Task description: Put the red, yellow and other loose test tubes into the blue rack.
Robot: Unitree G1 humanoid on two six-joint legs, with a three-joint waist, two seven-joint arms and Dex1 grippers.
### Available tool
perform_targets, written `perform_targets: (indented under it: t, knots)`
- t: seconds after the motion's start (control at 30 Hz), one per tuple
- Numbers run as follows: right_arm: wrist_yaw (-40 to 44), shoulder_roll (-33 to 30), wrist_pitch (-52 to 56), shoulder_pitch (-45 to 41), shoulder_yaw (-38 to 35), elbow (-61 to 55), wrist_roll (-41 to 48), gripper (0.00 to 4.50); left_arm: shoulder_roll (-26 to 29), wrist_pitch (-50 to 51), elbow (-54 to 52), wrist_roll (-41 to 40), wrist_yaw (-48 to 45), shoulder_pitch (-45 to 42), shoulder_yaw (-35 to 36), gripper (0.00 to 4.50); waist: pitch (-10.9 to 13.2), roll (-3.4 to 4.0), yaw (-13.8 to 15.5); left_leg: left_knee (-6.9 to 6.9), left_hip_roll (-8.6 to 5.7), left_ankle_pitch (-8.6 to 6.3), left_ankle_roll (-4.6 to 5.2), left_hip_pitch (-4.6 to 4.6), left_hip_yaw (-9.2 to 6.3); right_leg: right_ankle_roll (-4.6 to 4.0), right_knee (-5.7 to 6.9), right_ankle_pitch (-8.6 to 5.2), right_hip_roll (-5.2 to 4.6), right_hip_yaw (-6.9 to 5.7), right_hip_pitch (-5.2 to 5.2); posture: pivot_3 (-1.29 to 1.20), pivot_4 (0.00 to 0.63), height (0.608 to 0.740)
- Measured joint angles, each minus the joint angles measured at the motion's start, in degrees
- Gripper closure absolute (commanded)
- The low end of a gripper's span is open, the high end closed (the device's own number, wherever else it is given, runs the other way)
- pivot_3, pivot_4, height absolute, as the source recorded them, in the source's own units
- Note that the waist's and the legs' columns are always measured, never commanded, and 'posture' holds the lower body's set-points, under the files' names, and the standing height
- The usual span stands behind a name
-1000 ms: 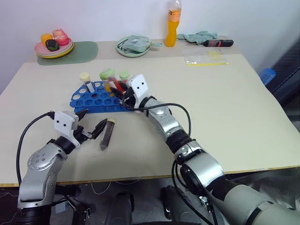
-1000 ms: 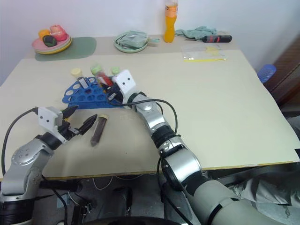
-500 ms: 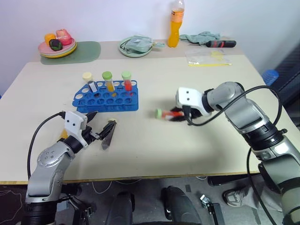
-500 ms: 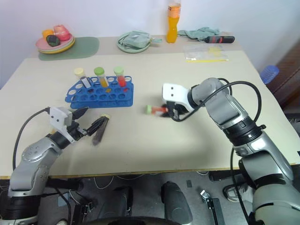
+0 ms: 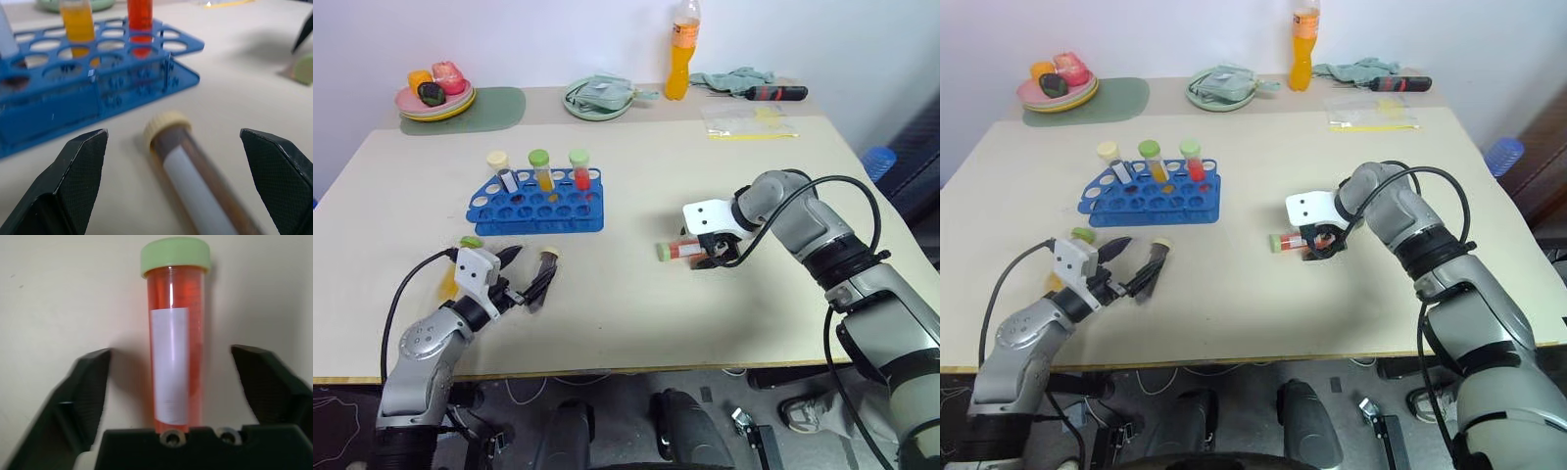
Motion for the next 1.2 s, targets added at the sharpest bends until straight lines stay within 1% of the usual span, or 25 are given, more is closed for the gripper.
perform_targets:
  t: [0.07,0.2,0.27,0.33,0.47,0.57,0.87,1.17,1.2]
  knots:
    - [1.26,0.28,4.85,-0.04,0.65,-2.83,-1.92,0.29,0.0,0.35,-0.97,-0.01,0.13,0.09,-0.04,0.0,0.01,0.02,-0.05,-0.01,0.0,0.0,0.0,0.0,-0.01,0.0,0.01,0.0,0.01,0.0,-0.01,0.0,0.15,0.74]
    - [7.85,1.57,15.94,-2.61,2.91,-5.0,-4.59,0.29,0.01,1.6,-2.27,-0.03,0.2,-0.75,-0.54,0.0,0.02,0.03,-0.16,-0.01,-0.01,0.0,0.0,0.0,0.0,0.0,0.01,0.0,0.01,0.0,-0.02,0.0,0.15,0.74]
    - [9.03,3.27,19.0,-4.63,4.03,-3.36,-5.79,0.29,0.01,2.4,-2.27,-0.02,0.19,-1.68,-0.76,0.0,0.02,0.03,-0.33,-0.01,0.0,0.0,0.0,0.01,-0.01,0.0,0.02,0.0,0.03,-0.01,-0.03,0.0,0.15,0.74]
    - [9.85,5.89,21.17,-7.82,5.17,0.9,-7.28,0.29,0.01,2.89,-2.48,-0.02,0.18,-2.94,-1.45,0.0,0.04,0.06,-0.44,-0.02,0.01,0.0,0.0,0.01,-0.01,0.0,0.06,0.0,0.06,0.0,-0.06,0.0,0.15,0.74]
    - [10.23,10.6,22.26,-13.53,6.65,10.74,-9.13,0.29,-0.1,3.72,-3.29,-0.03,0.2,-3.24,-2.62,0.0,0.04,0.06,-0.38,-0.05,0.0,0.0,0.0,0.01,-0.01,-0.01,0.04,0.0,0.04,0.0,-0.08,0.0,0.15,0.74]
    - [9.8,12.76,20.91,-14.39,7.78,15.48,-10.61,0.29,-0.53,4.46,-4.84,-0.04,0.77,-2.42,-2.89,0.0,0.04,0.06,-0.21,-0.05,-0.01,0.0,0.0,-0.03,-0.01,-0.01,0.02,0.0,0.01,-0.01,-0.08,0.0,0.15,0.74]
    - [10.08,13.24,19.85,-13.74,8.43,15.04,-12.84,0.29,-0.37,9.06,-10.88,-0.78,3.63,-0.73,-2.68,0.0,0.03,0.06,-0.27,-0.03,-0.02,0.0,0.0,-0.03,-0.02,0.0,0.03,0.0,0.0,-0.01,-0.08,0.0,0.15,0.74]
    - [10.1,15.36,24.37,-14.17,8.18,15.05,-14.18,0.29,-0.36,13.11,-13.66,-1.35,5.78,-2.05,-2.71,0.0,0.02,0.05,-0.37,-0.03,-0.02,0.0,0.0,0.0,-0.03,0.0,0.05,0.0,0.02,-0.01,-0.06,0.0,0.15,0.74]
    - [10.11,15.56,25.15,-14.2,8.18,14.9,-14.18,0.52,-0.36,13.49,-13.97,-1.39,5.91,-2.23,-2.72,0.0,0.02,0.05,-0.39,-0.03,-0.01,0.0,0.0,0.0,-0.04,0.0,0.05,0.0,0.03,-0.01,-0.06,0.0,0.15,0.74]
